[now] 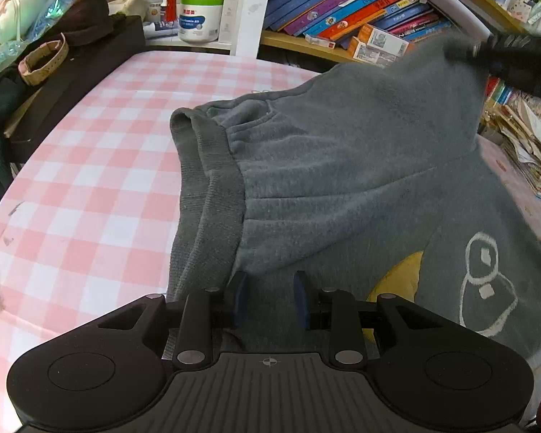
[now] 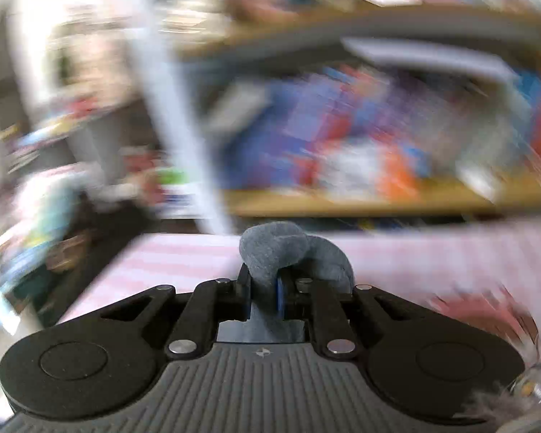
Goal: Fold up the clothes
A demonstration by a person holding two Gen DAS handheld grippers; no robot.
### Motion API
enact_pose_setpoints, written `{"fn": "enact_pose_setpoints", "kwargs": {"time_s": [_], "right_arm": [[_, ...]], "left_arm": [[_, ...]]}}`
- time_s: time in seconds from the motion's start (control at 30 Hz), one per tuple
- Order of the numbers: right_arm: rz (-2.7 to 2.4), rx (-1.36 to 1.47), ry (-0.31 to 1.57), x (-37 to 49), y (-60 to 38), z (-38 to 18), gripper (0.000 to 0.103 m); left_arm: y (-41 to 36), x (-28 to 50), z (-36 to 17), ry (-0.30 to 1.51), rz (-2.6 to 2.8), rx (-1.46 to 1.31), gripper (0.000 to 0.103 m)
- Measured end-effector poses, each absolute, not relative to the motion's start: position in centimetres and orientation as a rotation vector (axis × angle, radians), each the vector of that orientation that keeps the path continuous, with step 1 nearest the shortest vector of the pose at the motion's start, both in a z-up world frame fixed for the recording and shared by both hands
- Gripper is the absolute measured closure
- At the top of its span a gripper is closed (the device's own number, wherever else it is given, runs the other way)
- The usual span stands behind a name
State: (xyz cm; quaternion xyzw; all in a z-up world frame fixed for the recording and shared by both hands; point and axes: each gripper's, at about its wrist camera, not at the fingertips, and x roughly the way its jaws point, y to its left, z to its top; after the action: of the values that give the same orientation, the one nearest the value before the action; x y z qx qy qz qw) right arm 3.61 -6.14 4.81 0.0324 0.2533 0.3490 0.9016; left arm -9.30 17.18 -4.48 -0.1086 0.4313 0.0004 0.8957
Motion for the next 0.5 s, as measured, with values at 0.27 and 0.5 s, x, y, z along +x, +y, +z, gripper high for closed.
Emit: {"fn": "enact_pose_setpoints", "kwargs": {"time_s": [0.27, 0.5], "right_arm": [[1.023, 0.017, 0.945, 0.2, -1.9, -0.6, 0.082], [1.021, 0.163, 0.962, 1.4, -5.4, 0.2, 0.052]], "left_arm": [[17.2, -9.3, -4.5, 0.894, -0.001, -0.232, 0.074], [17.3, -9.3, -4.6, 0.890, -0.014, -0.219, 0.074]]}}
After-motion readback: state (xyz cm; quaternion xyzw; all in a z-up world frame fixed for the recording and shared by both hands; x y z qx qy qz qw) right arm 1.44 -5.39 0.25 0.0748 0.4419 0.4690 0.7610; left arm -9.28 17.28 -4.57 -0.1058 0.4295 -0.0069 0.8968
